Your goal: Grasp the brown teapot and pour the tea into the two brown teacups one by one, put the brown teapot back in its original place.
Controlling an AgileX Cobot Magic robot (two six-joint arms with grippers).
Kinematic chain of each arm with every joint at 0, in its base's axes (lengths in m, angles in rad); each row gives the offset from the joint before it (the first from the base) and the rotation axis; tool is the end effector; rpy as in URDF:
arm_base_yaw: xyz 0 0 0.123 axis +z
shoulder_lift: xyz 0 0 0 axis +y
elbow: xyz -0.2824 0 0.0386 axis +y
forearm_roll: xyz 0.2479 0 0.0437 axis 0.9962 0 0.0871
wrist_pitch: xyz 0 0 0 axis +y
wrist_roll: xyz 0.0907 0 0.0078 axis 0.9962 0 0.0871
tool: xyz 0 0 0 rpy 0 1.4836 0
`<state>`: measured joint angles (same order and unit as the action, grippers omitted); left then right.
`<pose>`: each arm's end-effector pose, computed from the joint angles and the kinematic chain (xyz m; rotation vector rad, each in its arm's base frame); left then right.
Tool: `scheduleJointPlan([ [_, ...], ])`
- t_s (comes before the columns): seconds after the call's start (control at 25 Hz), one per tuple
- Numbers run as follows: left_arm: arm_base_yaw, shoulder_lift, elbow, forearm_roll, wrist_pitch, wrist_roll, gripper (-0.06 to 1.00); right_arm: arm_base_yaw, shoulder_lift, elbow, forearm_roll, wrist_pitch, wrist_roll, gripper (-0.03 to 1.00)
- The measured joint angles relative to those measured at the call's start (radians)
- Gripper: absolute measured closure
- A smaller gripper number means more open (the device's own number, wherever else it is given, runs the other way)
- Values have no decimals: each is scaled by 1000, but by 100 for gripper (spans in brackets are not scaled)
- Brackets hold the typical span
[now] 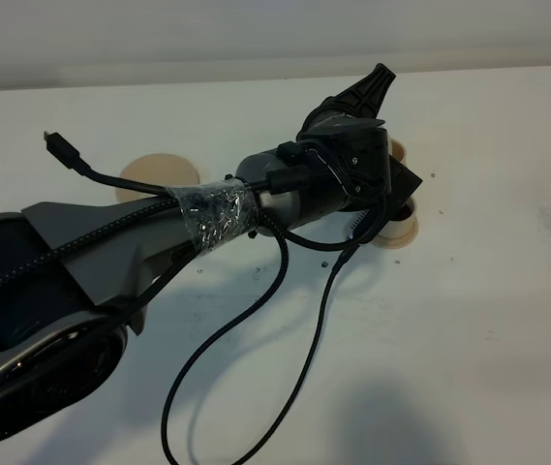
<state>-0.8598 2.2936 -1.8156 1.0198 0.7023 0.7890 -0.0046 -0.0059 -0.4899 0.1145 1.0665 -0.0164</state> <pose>0.3698 -0.3525 0.1791 2.2612 1.0088 1.0700 -0.0051 0.0091 0.2743 -0.0175 2.0511 0.1242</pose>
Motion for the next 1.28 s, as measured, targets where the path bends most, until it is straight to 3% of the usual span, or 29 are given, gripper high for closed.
scheduleJointPlan([
  [0.56, 0, 0, 0, -147, 75, 16, 84, 0, 0, 0, 0, 0, 0, 50],
  [0.96, 0, 0, 0, -163, 99, -82, 84, 0, 0, 0, 0, 0, -1, 50],
  [1.28, 0, -18, 0, -185, 134, -243, 84, 0, 0, 0, 0, 0, -1, 50],
])
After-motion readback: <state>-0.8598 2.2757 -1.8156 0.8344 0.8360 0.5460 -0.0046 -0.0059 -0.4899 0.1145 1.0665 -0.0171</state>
